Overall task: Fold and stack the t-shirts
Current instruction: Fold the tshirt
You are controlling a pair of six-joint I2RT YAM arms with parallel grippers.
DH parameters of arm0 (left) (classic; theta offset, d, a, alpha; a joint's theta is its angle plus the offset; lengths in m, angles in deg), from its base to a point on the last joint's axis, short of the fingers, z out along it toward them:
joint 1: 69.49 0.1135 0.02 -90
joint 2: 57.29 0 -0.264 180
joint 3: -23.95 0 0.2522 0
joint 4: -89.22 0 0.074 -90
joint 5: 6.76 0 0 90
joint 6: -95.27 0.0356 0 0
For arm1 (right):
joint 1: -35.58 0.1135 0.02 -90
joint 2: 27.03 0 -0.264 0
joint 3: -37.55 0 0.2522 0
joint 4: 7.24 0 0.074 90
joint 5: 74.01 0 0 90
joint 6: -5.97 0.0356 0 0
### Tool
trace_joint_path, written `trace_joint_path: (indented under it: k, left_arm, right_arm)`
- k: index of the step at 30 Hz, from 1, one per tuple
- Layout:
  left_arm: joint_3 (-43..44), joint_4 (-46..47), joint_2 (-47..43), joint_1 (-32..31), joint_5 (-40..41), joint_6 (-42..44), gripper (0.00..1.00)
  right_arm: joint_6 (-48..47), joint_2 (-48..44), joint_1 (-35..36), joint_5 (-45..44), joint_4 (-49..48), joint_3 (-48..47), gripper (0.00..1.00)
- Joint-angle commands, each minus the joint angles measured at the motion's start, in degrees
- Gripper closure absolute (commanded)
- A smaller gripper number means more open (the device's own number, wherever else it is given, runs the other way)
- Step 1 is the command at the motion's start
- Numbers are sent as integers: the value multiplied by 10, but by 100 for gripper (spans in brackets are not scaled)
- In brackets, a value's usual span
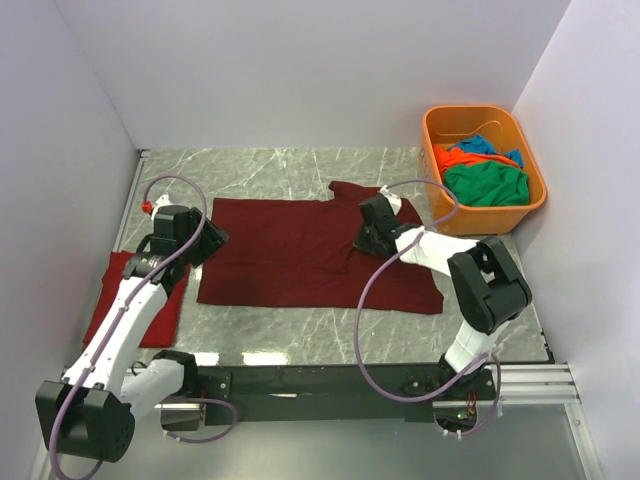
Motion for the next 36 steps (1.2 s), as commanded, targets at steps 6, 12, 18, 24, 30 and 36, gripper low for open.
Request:
trace_joint_path:
  k: [6, 12, 18, 24, 30, 36]
  left_arm:
    - [14, 14, 16, -2, 8, -8, 39]
    - [45, 26, 67, -2, 33, -45, 37]
    - [164, 16, 201, 0, 134, -103, 39]
    - [324, -27, 396, 29, 166, -153, 50]
    - [495, -71, 584, 44, 171, -183, 52]
    - [604, -122, 690, 44, 177, -196, 53]
  right_arm:
    - [-38, 32, 13, -3, -8, -64, 86]
    - [-62, 15, 12, -3, 9, -89, 62]
    - [-99, 4, -3, -15, 89, -172, 58]
    - [-119, 17, -39, 3, 138, -241, 59]
    - [-130, 26, -54, 24, 152, -278, 59]
    - [-136, 36, -56, 29, 159, -295, 59]
